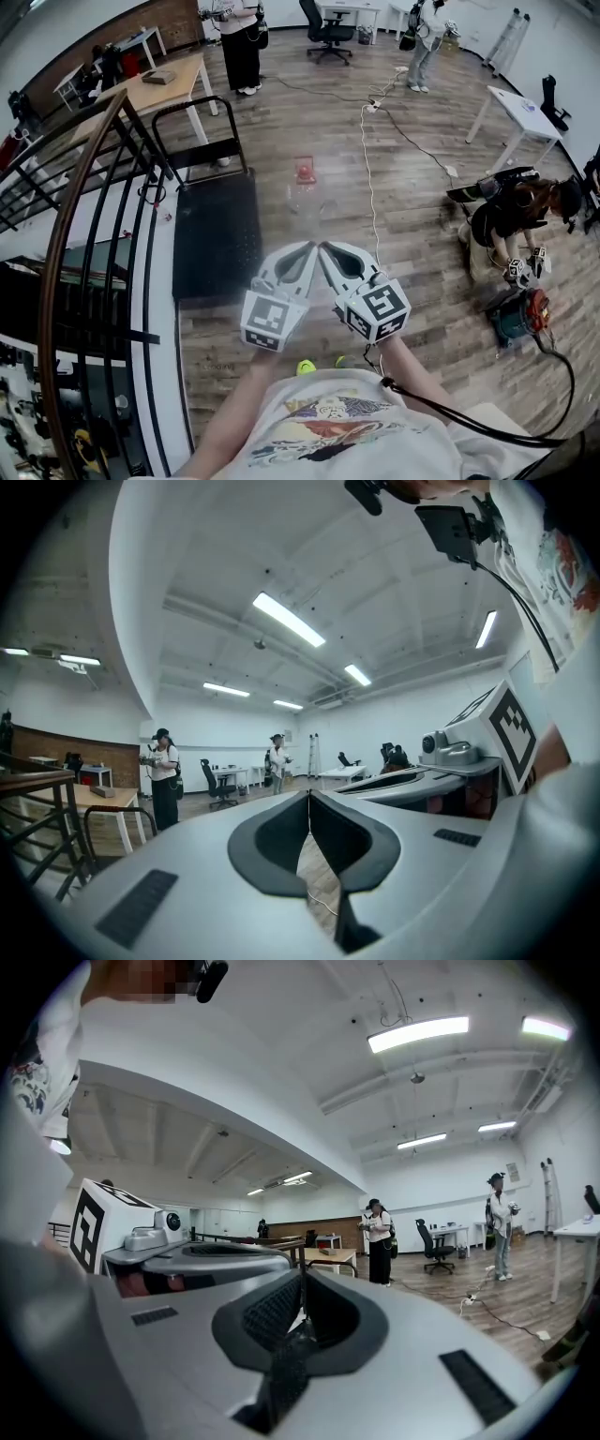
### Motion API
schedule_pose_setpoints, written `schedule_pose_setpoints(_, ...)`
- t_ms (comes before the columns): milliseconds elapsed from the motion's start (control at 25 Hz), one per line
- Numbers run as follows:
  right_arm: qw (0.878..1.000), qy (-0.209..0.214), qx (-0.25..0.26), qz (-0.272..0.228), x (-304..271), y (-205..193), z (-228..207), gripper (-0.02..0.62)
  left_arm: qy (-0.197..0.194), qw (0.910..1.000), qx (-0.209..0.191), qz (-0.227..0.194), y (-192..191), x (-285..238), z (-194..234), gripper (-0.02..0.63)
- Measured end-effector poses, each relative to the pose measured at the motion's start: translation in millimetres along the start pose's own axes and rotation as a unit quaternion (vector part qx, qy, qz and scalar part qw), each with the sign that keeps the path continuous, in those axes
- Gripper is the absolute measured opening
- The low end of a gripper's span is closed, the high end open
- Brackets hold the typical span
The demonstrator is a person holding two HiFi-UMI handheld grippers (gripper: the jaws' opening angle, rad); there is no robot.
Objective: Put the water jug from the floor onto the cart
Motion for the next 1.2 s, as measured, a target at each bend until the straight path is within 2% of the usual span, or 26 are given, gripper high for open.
schedule_pose_setpoints(240, 1.000, -0.006, 0.023, 0.015, -14, 0, 8, 0.029, 0.001, 0.9999, 0.011, -0.006, -1, 6, 12, 0.012)
schedule_pose_setpoints(640, 0.999, 0.014, 0.016, 0.025, -47, -6, -11, 0.030, 0.021, 0.9996, 0.018, 0.007, -11, -14, 37, 0.012)
schedule_pose_setpoints(800, 0.999, 0.021, 0.017, 0.030, -63, -8, -28, 0.030, 0.029, 0.9993, 0.020, 0.007, -18, -30, 49, 0.012)
schedule_pose_setpoints(1000, 0.999, 0.026, 0.021, 0.037, -80, -9, -62, 0.029, 0.038, 0.9991, 0.005, 0.017, -14, -66, 59, 0.012)
schedule_pose_setpoints(1200, 0.998, 0.031, 0.021, 0.042, -91, -11, -101, 0.029, 0.048, 0.9985, 0.014, 0.021, -18, -105, 63, 0.011)
Point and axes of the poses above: the fingertips, and each gripper's own axes: x backward along the fingers, z to its left, y out of its top, the point moved 6 cm from there along x, backward along the fingers, and after that the axes turned 2 degrees about x, right-handed, at the moved point
